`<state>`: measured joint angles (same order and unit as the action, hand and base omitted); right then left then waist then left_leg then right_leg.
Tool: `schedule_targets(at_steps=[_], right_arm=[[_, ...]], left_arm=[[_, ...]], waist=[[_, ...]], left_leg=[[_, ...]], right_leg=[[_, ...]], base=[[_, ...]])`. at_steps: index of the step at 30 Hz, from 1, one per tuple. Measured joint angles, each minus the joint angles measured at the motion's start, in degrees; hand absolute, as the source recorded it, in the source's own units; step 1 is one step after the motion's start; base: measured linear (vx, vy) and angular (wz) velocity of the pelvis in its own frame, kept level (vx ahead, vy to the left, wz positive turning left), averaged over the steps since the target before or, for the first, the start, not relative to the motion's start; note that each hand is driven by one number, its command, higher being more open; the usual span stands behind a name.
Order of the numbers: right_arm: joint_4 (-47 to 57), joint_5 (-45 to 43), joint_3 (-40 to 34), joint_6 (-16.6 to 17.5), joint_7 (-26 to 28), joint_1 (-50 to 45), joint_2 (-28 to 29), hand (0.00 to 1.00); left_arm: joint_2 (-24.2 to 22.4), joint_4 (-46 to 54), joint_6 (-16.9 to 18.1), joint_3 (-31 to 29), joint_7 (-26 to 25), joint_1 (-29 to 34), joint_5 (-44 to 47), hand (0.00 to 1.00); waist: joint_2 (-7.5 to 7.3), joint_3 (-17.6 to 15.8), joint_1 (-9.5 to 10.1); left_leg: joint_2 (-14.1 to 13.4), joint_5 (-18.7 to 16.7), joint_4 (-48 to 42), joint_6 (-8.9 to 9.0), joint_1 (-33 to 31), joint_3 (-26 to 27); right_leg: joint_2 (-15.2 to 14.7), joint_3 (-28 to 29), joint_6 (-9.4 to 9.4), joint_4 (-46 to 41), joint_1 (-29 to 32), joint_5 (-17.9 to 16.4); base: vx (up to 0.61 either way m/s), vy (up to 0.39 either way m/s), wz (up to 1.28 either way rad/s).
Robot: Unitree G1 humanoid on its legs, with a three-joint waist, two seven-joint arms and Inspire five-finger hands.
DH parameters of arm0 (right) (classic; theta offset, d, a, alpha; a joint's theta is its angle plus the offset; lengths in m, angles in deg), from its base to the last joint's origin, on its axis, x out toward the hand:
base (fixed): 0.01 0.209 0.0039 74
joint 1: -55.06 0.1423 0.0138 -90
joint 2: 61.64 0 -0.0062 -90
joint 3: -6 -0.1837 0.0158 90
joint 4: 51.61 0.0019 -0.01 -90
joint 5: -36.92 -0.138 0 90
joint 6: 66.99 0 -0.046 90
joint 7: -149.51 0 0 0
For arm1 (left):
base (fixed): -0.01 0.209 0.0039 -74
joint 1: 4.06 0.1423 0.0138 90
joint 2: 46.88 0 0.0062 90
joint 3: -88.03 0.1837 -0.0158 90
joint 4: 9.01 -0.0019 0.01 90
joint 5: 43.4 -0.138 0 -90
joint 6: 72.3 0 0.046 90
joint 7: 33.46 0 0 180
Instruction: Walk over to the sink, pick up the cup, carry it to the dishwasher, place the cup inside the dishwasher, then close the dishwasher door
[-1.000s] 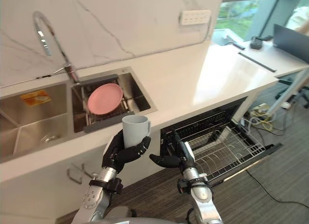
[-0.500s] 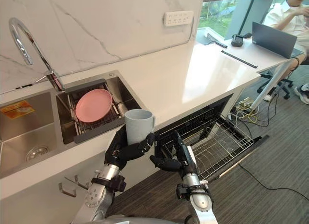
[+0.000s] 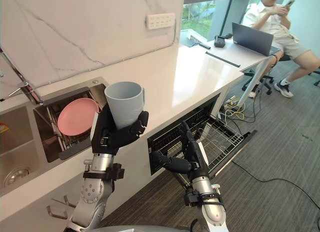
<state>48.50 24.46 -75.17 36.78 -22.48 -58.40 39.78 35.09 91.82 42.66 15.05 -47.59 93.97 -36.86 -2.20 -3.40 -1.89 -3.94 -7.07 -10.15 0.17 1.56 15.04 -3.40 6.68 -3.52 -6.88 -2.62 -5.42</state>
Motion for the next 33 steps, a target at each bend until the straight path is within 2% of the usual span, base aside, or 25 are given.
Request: schedule_targets(at_steps=[7,11,16,33], right_arm=[[4.43,-2.99,0.2,0.26,4.28,-0.26,-0.25,1.0],[5.68,-3.94,0.5,0.34,6.0,-0.26,-0.9,1.0],[6.65,-6.61,0.66,0.68,8.0,0.11,-1.76,1.0],[7.11,-9.39,3.18,1.18,4.7,3.36,-2.15,1.0]], left_arm=[[-0.14,-0.24,-0.86,-1.36,-5.88,-2.45,-4.42,0.0],[-0.34,-4.08,-1.49,-1.43,-7.28,-5.07,-6.77,0.0],[-1.24,-9.02,-3.0,-1.39,-8.23,-5.12,-11.04,0.0],[-1.47,-11.23,-3.47,4.06,-7.08,-5.11,-15.73,0.0]], waist=[[0.69,1.42,-0.66],[0.9,1.64,-0.82],[1.78,2.64,-0.81],[1.83,3.66,-0.4]], left_leg=[[-0.83,0.13,0.01,0.36,0.59,2.08],[-0.88,0.14,0.01,0.38,0.62,2.13],[-0.85,0.2,0.02,0.43,0.62,2.2],[0.4,1.13,0.79,-0.07,0.57,1.17]], right_leg=[[0.76,0.88,0.09,-0.01,0.88,0.36],[1.02,0.88,0.15,0.11,0.92,0.53],[1.03,0.88,0.08,0.33,0.91,0.74],[-0.03,0.2,-0.32,2.34,-0.06,2.0]], base=[[-0.01,-0.019,-0.17],[0.0,-0.006,-0.02],[0.0,0.0,0.0],[-0.01,0.005,0.02]])
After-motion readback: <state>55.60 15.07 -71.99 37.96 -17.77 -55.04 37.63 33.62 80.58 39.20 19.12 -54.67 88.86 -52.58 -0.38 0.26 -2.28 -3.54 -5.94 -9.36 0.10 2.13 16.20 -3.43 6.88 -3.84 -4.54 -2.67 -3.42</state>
